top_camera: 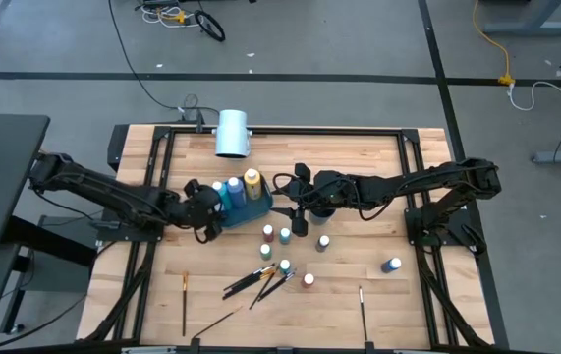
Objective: Pick & Place Paint Supplies
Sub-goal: Put the small light green paint bottle into the blue bin
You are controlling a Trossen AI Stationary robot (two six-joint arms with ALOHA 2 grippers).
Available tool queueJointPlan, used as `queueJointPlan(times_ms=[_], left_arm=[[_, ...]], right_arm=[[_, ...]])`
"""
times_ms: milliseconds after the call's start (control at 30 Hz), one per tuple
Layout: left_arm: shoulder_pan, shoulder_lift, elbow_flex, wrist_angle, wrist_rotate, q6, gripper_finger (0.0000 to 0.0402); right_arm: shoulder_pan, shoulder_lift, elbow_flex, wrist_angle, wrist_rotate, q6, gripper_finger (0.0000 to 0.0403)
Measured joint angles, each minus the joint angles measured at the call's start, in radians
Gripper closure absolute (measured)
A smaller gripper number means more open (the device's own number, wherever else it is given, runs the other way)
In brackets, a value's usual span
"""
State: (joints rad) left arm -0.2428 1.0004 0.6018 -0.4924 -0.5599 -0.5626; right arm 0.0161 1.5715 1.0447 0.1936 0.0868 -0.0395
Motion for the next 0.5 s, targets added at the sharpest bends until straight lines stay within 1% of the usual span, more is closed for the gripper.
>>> queueJointPlan(times_ms=[67, 167, 233, 367, 500], left_arm=[[0.0, 0.0, 0.019, 0.016, 0.003, 0.022, 0.0215], [0.0, 0.0, 0.022, 0.12, 0.029, 0.081, 0.0215], [0.0, 0.0, 0.016, 0.211, 0.081, 0.139, 0.0215], [-0.001, 0.026, 0.015, 0.358, 0.218, 0.237, 0.0215], [-0.01, 0.091, 0.014, 0.484, 0.287, 0.339, 0.0215]], right_arm=[[0.0, 0.0, 0.0, 0.0, -0.002, 0.0, 0.0181], [0.0, 0.0, 0.0, 0.0, -0.042, 0.0, 0.0181], [0.0, 0.0, 0.0, 0.0, -0.071, 0.002, 0.0181], [0.0, 0.0, 0.0, 0.0, -0.103, 0.002, 0.0181], [0.0, 0.0, 0.0, 0.0, -0.103, 0.002, 0.0181]])
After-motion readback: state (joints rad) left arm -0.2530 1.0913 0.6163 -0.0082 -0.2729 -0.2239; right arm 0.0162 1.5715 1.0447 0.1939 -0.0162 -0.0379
